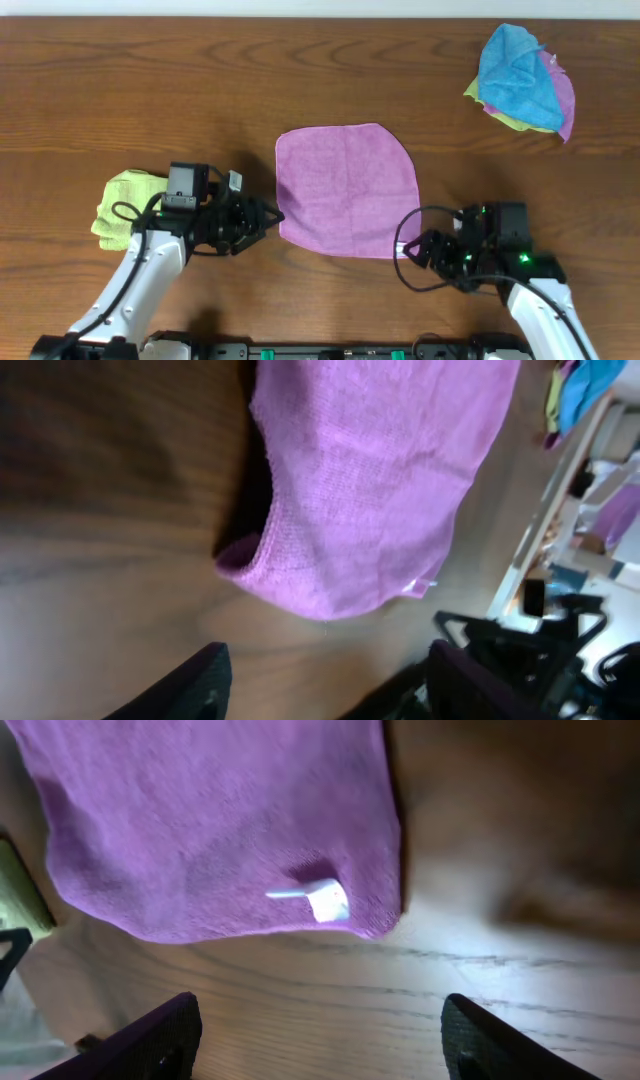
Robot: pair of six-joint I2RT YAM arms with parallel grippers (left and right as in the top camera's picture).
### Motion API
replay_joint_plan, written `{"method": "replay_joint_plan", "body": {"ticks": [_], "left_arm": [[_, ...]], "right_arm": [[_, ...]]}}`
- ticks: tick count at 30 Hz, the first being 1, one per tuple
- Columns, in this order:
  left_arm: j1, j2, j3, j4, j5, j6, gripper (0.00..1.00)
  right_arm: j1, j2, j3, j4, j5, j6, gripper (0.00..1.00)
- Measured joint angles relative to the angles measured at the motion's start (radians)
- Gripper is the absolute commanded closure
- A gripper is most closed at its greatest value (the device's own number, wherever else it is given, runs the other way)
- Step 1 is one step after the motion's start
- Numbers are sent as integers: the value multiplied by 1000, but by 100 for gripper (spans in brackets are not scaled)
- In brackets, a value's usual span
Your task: Fold the cloth
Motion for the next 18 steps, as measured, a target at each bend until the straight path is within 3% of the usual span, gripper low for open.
{"method": "replay_joint_plan", "body": {"ticks": [5, 18], "left_arm": [[0, 0, -99, 140, 12, -23, 23], [0, 0, -204, 284, -10, -26, 10]], "right_arm": [[0, 0, -76, 86, -18, 29, 22], [0, 1, -89, 201, 32, 54, 23]]}}
